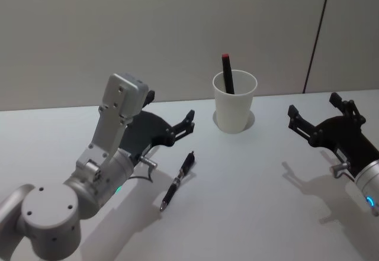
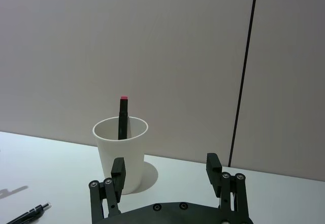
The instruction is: Place the pen into the pen holder.
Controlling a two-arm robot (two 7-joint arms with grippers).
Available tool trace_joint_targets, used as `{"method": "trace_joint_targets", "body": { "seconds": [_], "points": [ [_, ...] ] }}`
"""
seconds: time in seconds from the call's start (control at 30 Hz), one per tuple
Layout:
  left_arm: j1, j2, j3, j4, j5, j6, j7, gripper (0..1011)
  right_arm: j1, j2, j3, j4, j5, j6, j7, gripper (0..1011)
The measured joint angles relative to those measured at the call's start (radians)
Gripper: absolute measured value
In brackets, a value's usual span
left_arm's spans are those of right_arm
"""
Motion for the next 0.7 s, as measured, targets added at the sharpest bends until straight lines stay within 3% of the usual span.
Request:
{"method": "trace_joint_targets", "body": {
  "seconds": [0.4,0.7],
  "points": [
    [0.076,0.061,-0.011,-0.113,-0.07,0.147,0.037,1001,0.0,0.0,0.0,0.0,0.0,0.0,0.0,1001],
    [0.115,0.087,-0.016,-0.172,-0.112,0.239,0.068,1001,0.0,0.0,0.0,0.0,0.0,0.0,0.0,1001]
  ]
}}
